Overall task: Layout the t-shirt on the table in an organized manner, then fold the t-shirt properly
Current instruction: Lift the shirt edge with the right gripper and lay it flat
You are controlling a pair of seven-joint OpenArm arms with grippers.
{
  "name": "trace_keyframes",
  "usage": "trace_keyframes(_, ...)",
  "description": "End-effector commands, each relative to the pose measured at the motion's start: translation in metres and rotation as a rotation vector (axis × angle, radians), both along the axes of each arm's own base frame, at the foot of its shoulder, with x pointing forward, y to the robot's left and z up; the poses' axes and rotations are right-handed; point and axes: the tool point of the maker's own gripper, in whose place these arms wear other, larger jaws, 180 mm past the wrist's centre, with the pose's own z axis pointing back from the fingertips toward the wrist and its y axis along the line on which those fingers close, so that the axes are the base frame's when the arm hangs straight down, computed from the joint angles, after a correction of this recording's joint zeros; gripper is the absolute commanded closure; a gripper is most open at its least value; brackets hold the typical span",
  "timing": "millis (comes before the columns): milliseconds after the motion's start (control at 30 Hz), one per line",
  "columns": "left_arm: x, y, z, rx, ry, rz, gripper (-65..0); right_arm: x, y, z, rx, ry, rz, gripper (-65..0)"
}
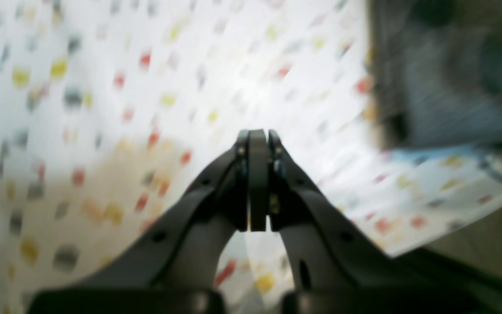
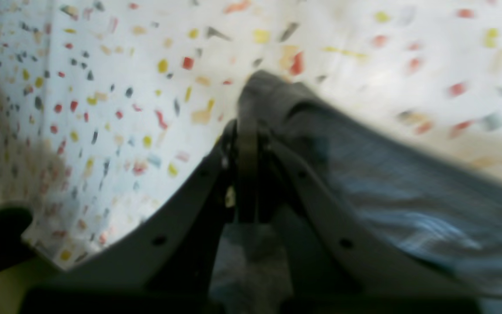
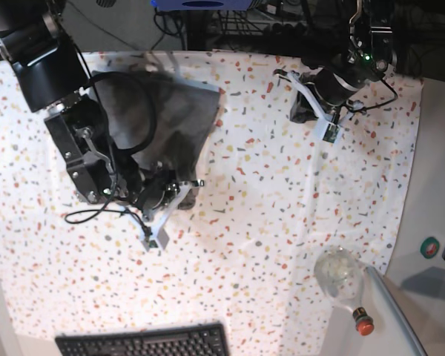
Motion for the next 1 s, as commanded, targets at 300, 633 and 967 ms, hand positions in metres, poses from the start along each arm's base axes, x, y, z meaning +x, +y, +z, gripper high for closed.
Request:
trace_keyframes(300,-0.006,0.048,-0.004,0.052,0.012,0.089,0.0,0.022,0.004,-0.003,0.001,-0.003,-0.034,0.0)
trace_keyframes(633,-0.013,0.072,-0.003,0.081,0.019,0.147,0.0,0.056,-0.037,-0.030,-0.078,0.011,-0.146,0.0)
trace_keyframes(967,-0.014,0.071,-0.003,0.081,0.021,0.142,0.0,0.075,-0.053,0.008,-0.054,-0.174,-0.169,0.0)
